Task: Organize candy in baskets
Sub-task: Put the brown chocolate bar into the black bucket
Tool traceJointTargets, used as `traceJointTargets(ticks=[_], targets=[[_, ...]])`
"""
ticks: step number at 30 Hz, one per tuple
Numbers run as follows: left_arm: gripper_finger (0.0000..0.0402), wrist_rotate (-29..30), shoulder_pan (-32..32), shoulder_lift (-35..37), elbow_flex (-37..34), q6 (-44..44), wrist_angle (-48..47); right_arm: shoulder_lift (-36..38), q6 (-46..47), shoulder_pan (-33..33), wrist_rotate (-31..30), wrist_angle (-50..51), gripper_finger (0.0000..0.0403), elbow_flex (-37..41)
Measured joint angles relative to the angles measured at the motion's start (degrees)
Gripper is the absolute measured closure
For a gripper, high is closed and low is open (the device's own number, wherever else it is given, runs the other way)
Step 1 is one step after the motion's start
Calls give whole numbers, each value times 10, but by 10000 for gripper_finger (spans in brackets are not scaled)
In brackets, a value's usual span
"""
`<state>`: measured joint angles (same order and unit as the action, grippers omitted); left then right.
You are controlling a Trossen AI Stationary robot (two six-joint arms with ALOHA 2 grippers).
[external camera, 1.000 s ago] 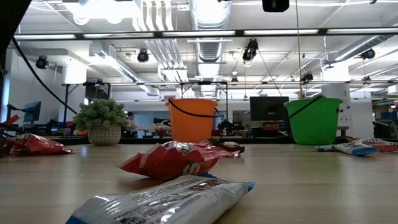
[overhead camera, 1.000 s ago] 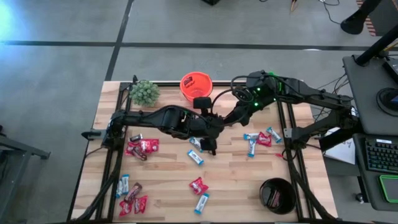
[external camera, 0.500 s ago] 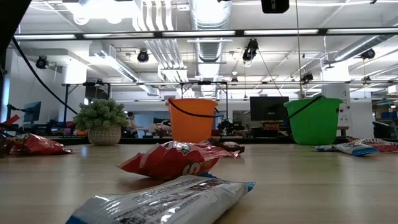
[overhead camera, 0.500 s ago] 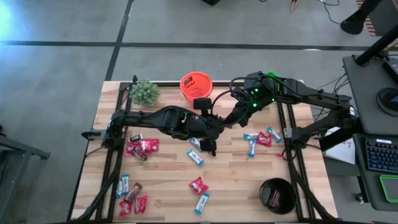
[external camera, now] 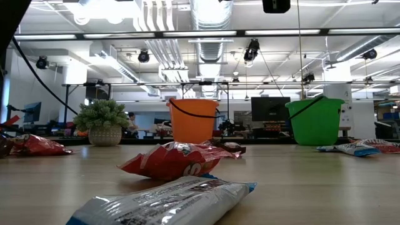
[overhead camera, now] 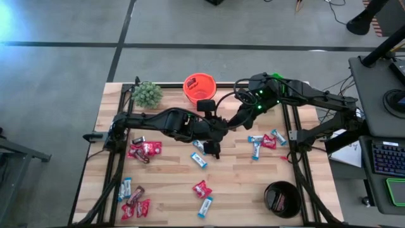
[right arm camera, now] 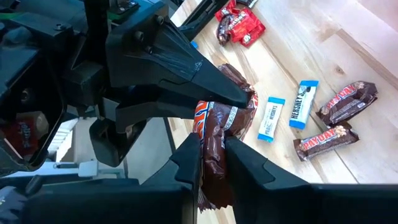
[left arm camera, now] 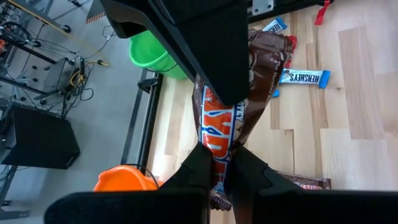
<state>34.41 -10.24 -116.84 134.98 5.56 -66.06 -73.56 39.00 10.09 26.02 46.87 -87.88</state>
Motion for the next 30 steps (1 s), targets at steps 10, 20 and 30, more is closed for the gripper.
traceJointTargets(ticks=[10,20,30], targets=[[353,0,0,0,0,-18,-1,3,3,-1,9,0,359,0],[284,0,-1,7,0,-18,-8,26,7,-1,5,22,359,-1],[239,3,0,8,1,-16,-65,51,12,-1,12,88,359,-27]])
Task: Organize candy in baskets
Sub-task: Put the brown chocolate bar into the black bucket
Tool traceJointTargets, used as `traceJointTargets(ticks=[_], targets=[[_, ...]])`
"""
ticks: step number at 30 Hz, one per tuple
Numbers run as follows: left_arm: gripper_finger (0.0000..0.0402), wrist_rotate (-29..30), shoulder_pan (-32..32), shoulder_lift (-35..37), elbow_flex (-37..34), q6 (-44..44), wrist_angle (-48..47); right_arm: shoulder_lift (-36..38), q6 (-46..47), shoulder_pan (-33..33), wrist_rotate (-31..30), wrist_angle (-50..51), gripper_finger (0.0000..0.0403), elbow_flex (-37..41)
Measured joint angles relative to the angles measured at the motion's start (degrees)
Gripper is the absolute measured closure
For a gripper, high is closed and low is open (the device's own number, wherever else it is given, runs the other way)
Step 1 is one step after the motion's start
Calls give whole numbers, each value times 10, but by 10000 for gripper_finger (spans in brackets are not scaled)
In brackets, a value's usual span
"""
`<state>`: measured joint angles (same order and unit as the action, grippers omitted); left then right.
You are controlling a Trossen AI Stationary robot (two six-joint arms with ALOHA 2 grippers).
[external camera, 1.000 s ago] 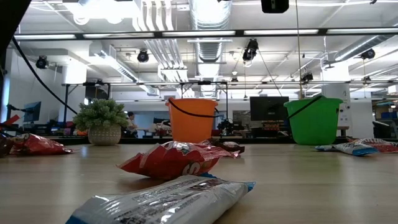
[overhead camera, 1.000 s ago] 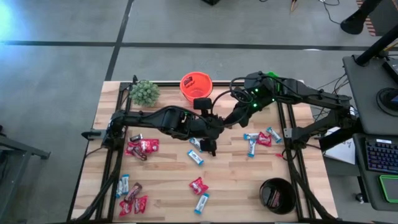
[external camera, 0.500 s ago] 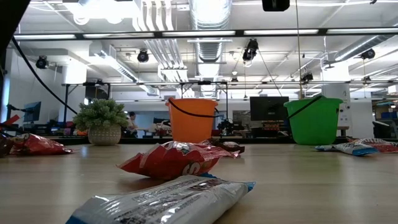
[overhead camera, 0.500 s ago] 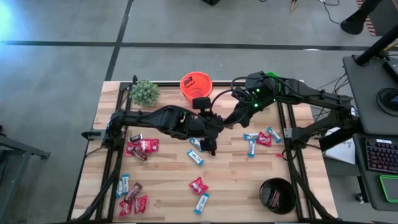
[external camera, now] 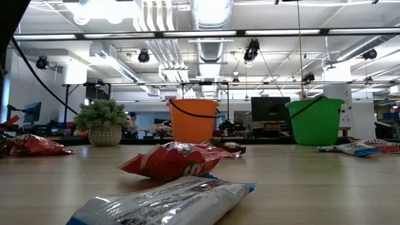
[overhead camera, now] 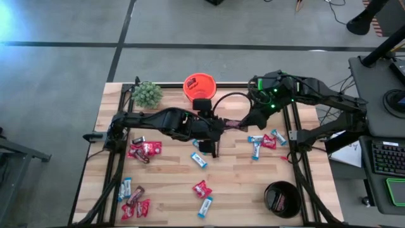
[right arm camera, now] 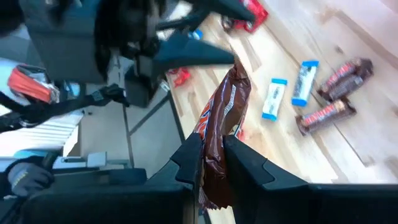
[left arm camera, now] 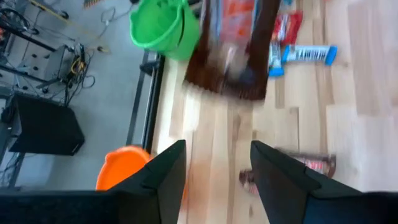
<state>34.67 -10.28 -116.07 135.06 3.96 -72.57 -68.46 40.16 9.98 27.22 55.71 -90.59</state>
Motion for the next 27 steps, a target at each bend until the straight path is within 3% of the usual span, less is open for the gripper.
traceJointTargets(ticks=[15,27], targets=[[235,-1,0,0,0,-3,-55,64,60,-12,-3,141,359,-2],[235,-1,0,0,-1,-2,-82,94,151,-95,-3,260,359,-2]])
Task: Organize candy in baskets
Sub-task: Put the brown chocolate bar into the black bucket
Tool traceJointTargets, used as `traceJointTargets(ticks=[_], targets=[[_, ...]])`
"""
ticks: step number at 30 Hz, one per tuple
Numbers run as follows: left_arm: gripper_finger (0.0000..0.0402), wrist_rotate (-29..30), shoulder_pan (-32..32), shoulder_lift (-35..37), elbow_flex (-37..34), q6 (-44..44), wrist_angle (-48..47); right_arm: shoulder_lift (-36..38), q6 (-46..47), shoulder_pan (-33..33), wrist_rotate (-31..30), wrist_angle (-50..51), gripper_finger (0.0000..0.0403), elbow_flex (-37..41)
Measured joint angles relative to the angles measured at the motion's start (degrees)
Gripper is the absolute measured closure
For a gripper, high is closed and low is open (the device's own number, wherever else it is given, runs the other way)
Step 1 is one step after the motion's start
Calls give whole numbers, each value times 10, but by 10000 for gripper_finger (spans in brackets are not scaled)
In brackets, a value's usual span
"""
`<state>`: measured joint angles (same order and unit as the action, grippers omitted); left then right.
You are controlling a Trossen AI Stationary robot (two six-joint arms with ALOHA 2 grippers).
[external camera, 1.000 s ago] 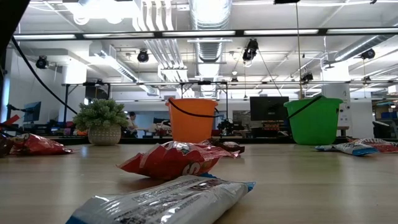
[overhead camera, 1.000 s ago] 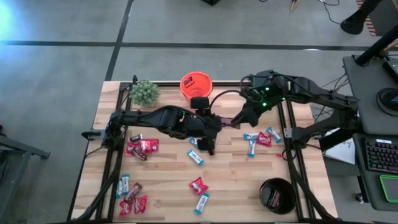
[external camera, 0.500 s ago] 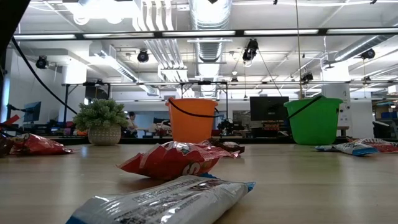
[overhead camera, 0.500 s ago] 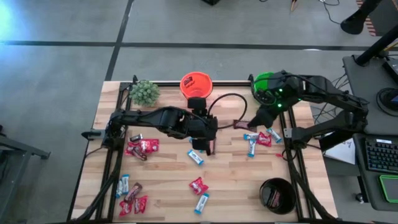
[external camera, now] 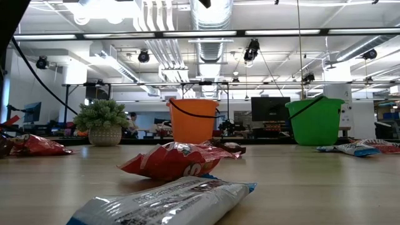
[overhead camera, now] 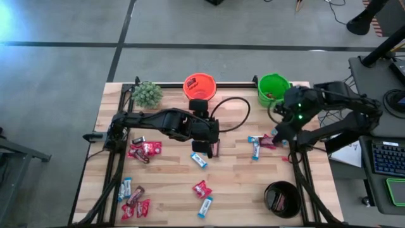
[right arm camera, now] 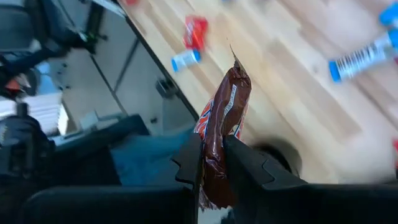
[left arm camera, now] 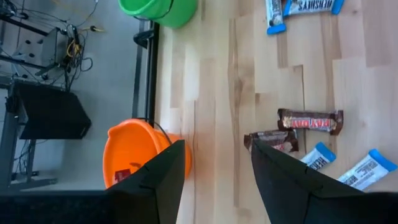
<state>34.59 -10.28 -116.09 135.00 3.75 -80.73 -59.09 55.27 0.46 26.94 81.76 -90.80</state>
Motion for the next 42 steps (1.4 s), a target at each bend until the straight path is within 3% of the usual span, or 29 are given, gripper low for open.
traceJointTargets(ticks=[19,28,42], targets=[[235,0,0,0,0,0,-24,-6,221,-209,-24,46,359,1],[235,-1,0,0,0,2,-41,-57,304,-352,-91,11,359,1],[235,-1,0,0,0,12,-59,-151,403,-485,-105,-51,359,1]])
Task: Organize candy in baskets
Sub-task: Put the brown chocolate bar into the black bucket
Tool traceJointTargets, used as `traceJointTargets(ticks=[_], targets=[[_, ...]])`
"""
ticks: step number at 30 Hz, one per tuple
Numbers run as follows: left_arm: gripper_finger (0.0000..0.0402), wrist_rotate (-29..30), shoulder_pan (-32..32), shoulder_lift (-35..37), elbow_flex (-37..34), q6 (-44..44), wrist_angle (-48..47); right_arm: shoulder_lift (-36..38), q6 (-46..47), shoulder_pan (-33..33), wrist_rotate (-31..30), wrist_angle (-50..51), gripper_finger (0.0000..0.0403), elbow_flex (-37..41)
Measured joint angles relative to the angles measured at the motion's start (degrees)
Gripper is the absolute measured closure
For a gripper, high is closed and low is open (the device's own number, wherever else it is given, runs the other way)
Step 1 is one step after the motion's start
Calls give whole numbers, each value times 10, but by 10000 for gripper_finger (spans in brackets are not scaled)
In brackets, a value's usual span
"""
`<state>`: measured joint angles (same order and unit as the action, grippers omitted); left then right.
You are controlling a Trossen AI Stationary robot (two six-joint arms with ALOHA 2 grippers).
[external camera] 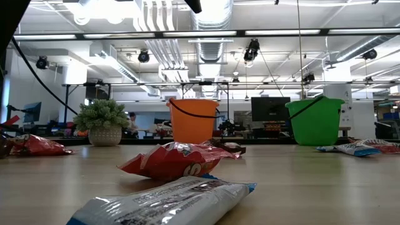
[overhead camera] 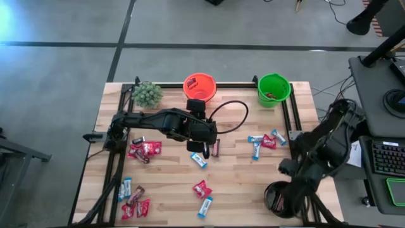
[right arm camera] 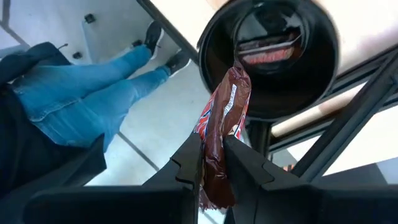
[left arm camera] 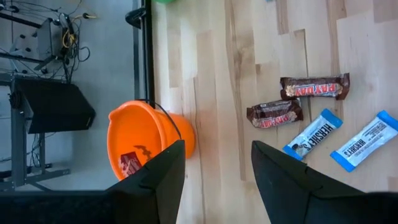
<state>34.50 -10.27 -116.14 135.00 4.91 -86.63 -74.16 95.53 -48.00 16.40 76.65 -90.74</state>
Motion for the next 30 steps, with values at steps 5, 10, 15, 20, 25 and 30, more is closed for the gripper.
traceJointTargets(ticks=[5,10,15,20,25,30], targets=[[235,0,0,0,0,4,0,-20,32,-31,0,-30,359,0],[235,0,0,0,0,5,0,-31,48,-35,0,-28,359,0],[235,0,0,0,0,5,-1,-32,57,-35,0,-28,359,0],[235,0,0,0,0,5,-3,-32,66,-35,15,-28,358,0],[235,0,0,0,0,5,-13,-32,72,-35,17,-28,348,0],[235,-8,0,0,0,5,-14,-32,73,-35,17,-28,311,0]])
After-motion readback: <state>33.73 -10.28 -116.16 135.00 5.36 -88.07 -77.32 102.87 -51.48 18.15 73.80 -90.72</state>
